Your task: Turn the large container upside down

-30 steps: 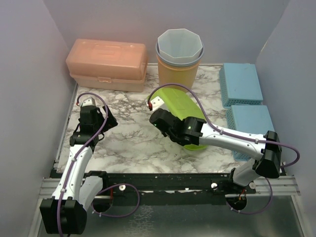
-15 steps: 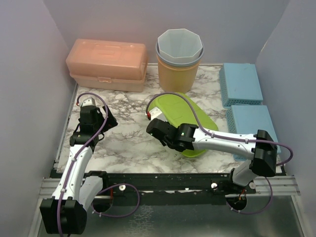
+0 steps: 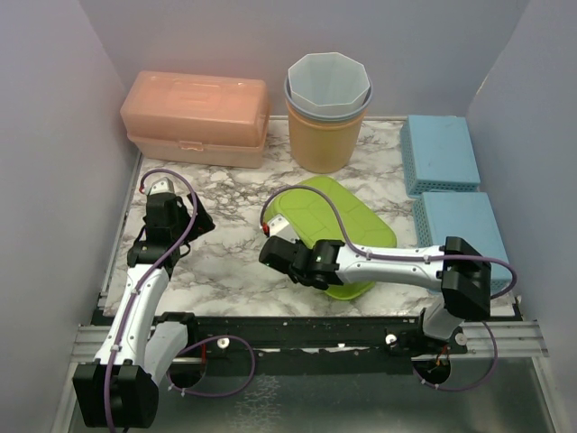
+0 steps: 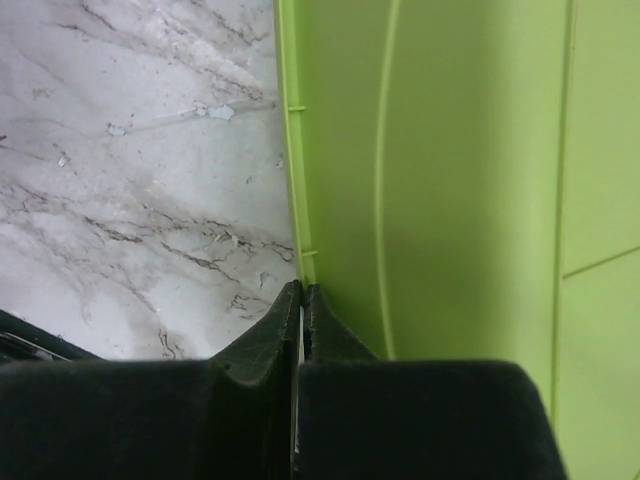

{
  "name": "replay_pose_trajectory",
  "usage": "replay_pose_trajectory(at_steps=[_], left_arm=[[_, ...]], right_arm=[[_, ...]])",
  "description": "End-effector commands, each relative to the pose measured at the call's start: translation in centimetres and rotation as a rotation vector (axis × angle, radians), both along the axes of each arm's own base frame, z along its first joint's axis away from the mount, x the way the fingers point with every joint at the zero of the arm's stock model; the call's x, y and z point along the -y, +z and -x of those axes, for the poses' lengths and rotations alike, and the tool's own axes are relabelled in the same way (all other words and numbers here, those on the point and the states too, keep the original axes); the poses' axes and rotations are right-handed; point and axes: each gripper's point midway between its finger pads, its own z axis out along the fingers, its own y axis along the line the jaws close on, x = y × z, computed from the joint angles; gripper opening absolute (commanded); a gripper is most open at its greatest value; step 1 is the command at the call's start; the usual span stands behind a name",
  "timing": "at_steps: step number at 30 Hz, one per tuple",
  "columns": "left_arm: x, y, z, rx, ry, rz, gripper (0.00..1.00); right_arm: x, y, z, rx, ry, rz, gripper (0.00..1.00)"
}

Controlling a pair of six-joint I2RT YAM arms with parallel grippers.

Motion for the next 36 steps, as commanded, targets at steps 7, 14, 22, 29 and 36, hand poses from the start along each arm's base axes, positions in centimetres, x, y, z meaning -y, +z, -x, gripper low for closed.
replay_pose_trajectory(at_steps=[7, 14, 22, 29, 36], left_arm=[[-0.6, 1.3, -0.1, 0.029, 0.034, -0.011, 0.99], [-0.9, 1.4, 0.0, 0.034, 0.051, -0.016, 0.99], [-0.7, 1.1, 0.0, 0.021, 0.041, -0.012, 0.99], [-0.4, 0.8, -0.1, 0.009, 0.022, 0.000, 0.99], [0.5, 0.0, -0.3, -0.020, -0.024, 0.021, 0.99]], right_arm=[[-1.4, -3.7, 2.1, 0.014, -0.009, 0.072, 0.01], [-2.5, -5.7, 3.6, 0.024, 0.016, 0.094, 0.01], [-3.5, -6.6, 5.0, -0.050, 0.045, 0.040, 0.02], [-4.7, -4.6, 5.7, -0.068, 0.080, -0.080, 0.13], [-3.2, 1.9, 4.8, 0.043, -0.050, -0.249, 0.22]])
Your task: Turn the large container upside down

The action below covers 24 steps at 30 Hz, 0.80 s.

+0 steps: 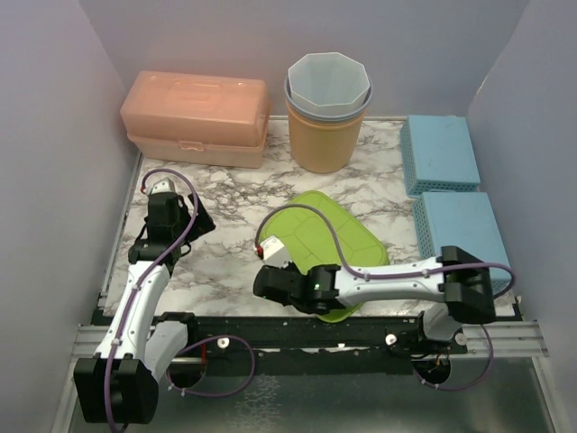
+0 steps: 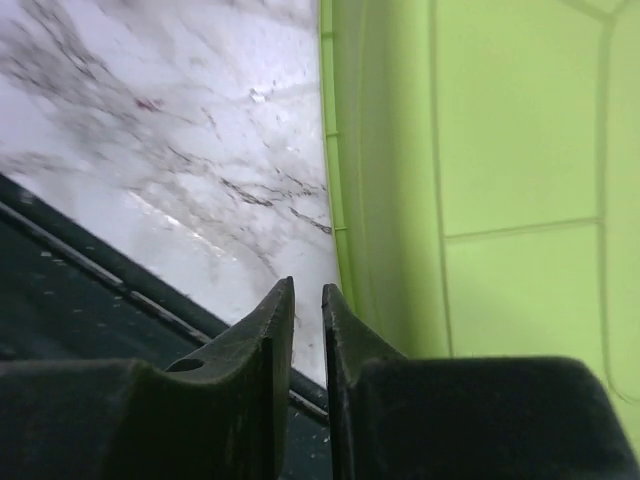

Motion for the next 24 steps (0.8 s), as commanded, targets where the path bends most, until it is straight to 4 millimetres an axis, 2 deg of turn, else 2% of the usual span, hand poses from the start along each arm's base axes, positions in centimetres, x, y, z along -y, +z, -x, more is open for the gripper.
replay_pose_trajectory(at_steps=[1, 3, 6, 9, 12, 14, 18, 21, 24], left_arm=[[0.8, 0.3, -0.3, -0.002, -0.044, 0.028, 0.99], [1.2, 0.1, -0.4, -0.010, -0.065, 0.041, 0.99], [1.9, -0.3, -0.4, -0.022, -0.099, 0.062, 0.99], [3.0, -0.4, -0.5, -0.020, -0.159, 0.096, 0.99], [7.0, 0.5, -0.5, 0.041, -0.368, 0.223, 0.99], [8.5, 0.9, -0.1, 0.040, -0.455, 0.269, 0.99], [8.5, 1.5, -0.2, 0.070, -0.441, 0.257, 0.99], [8.7, 1.7, -0.3, 0.083, -0.420, 0.251, 0.99], [9.5, 1.4, -0.9, 0.066, -0.423, 0.241, 0.99]], right_arm=[[1.1, 5.2, -1.2, 0.096, -0.132, -0.172, 0.23], [3.3, 6.0, -2.1, 0.144, -0.239, -0.182, 0.35], [5.9, 7.0, -2.8, 0.190, -0.333, -0.202, 0.38], [8.0, 7.9, -3.0, 0.204, -0.412, -0.279, 0.52], [10.5, 8.1, -3.0, 0.201, -0.498, -0.366, 0.66], [12.6, 7.7, -2.8, 0.179, -0.582, -0.428, 0.70], [16.0, 6.0, -2.0, 0.100, -0.704, -0.545, 0.75], [17.4, 6.1, -1.8, 0.096, -0.704, -0.575, 0.77], [20.6, 6.7, -2.2, 0.158, -0.782, -0.519, 0.77]])
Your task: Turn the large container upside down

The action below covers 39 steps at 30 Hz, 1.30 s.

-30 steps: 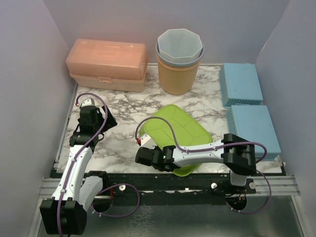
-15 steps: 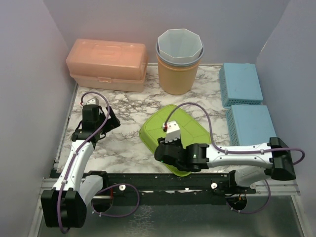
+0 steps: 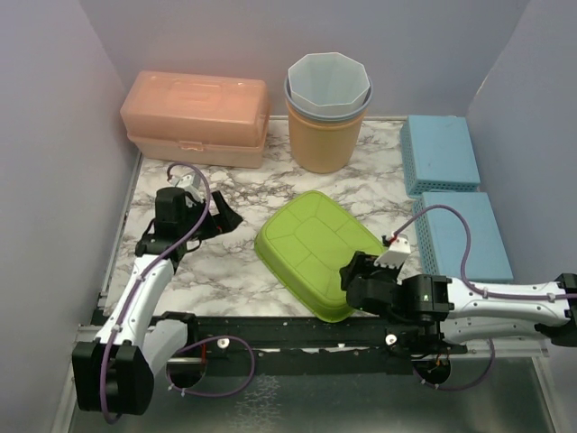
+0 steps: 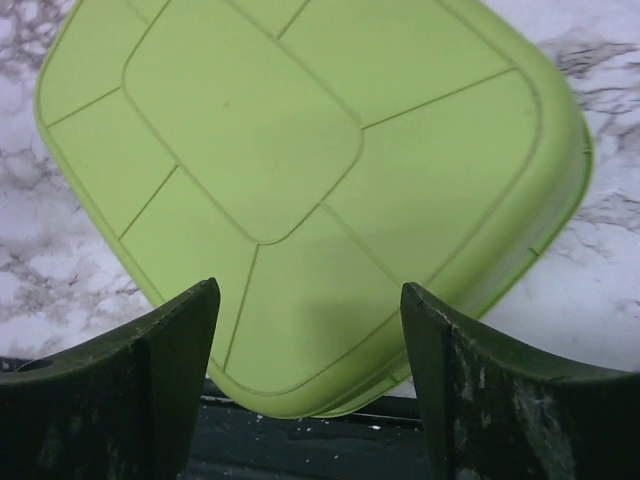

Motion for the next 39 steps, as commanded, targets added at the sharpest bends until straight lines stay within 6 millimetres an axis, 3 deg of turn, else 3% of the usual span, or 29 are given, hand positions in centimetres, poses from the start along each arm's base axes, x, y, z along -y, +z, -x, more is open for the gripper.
replay_pose_trajectory(at_steps=[1, 5, 9, 12, 16, 21, 26, 29, 34, 39], left_arm=[[1.5, 0.0, -0.9, 0.009, -0.024, -0.014, 0.99], [3.3, -0.7, -2.5, -0.023, -0.055, -0.135, 0.99], [5.9, -1.3, -4.3, -0.045, -0.118, -0.209, 0.99], [7.3, -1.6, -5.7, -0.052, -0.146, -0.240, 0.99], [9.4, -2.5, -6.7, -0.068, -0.206, -0.268, 0.99], [12.9, -4.9, -5.7, -0.108, -0.344, -0.369, 0.99], [13.3, -6.5, -5.4, -0.142, -0.326, -0.398, 0.99], [12.8, -7.3, -5.1, -0.156, -0.312, -0.422, 0.98], [12.4, -8.1, -4.1, -0.177, -0.317, -0.429, 0.98], [11.9, -9.0, -3.1, -0.202, -0.334, -0.438, 0.97]], right_arm=[[4.4, 0.5, -1.0, 0.050, -0.169, 0.055, 0.78], [4.8, 0.0, -1.2, 0.063, -0.154, 0.195, 0.85], [6.9, -0.9, -0.8, 0.023, -0.318, 0.208, 0.86], [6.1, -1.7, -0.9, 0.021, -0.282, 0.213, 0.88], [4.7, -3.2, -0.1, -0.062, -0.285, 0.031, 0.90], [3.0, -3.3, 0.0, -0.107, -0.211, -0.281, 0.90], [4.6, -2.1, -1.0, -0.077, -0.223, -0.215, 0.95], [3.4, -2.4, -1.3, -0.105, -0.186, -0.124, 0.97], [1.2, -5.8, -1.4, -0.252, -0.199, -0.132, 0.97], [-0.2, -5.5, -2.5, -0.250, -0.190, -0.150, 0.98]])
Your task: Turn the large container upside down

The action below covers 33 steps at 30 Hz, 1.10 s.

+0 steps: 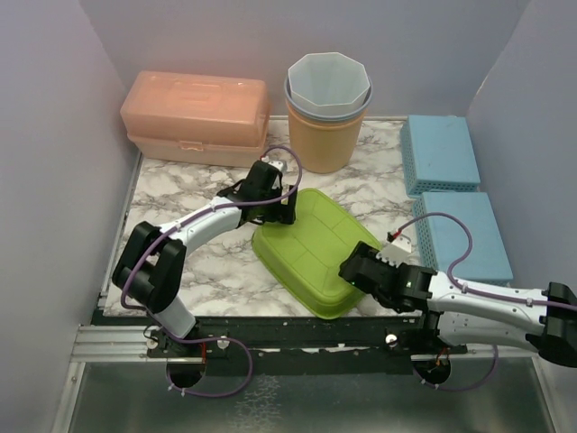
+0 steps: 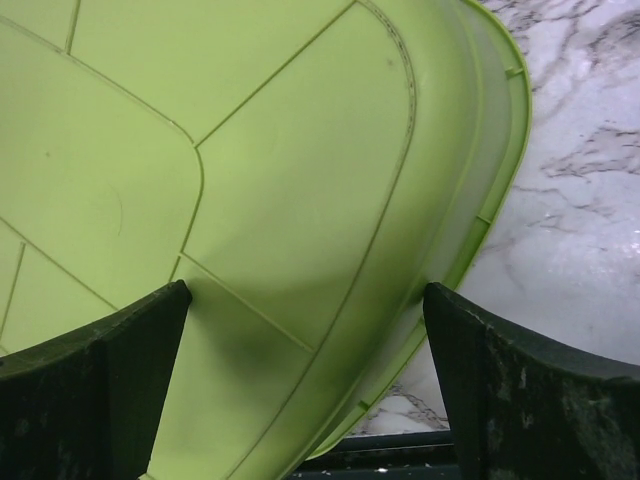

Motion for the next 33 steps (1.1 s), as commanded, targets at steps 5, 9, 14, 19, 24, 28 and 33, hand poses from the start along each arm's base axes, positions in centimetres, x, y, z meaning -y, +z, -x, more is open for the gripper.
replay_pose_trajectory(at_steps=[5, 9, 14, 19, 24, 28, 33], left_arm=[[-1.6, -3.5, 3.6, -0.124, -0.025, -0.065, 0.97], [-1.0, -3.2, 4.6, -0.140, -0.014, -0.032, 0.97], [0.3, -1.6, 5.6, -0.152, 0.074, 0.099, 0.98], [1.1, -0.6, 6.5, -0.147, 0.187, 0.185, 0.98], [3.9, 0.5, 8.4, -0.184, 0.226, 0.290, 0.98], [5.0, 1.6, 8.8, -0.176, 0.273, 0.343, 0.98], [4.8, 2.3, 8.9, -0.155, 0.296, 0.359, 0.98]], right_arm=[[-1.3, 1.4, -2.5, -0.011, 0.063, -0.082, 0.98], [0.7, 2.6, -4.1, 0.015, 0.063, -0.046, 0.99], [0.5, 3.1, -5.4, 0.000, 0.091, -0.096, 1.00], [0.1, 3.6, -6.6, -0.029, 0.107, -0.146, 1.00], [1.3, 5.2, -8.7, -0.043, 0.061, -0.120, 1.00], [3.1, 6.1, -10.7, -0.065, 0.008, -0.075, 1.00], [5.5, 6.9, -12.2, -0.093, -0.077, 0.007, 1.00]])
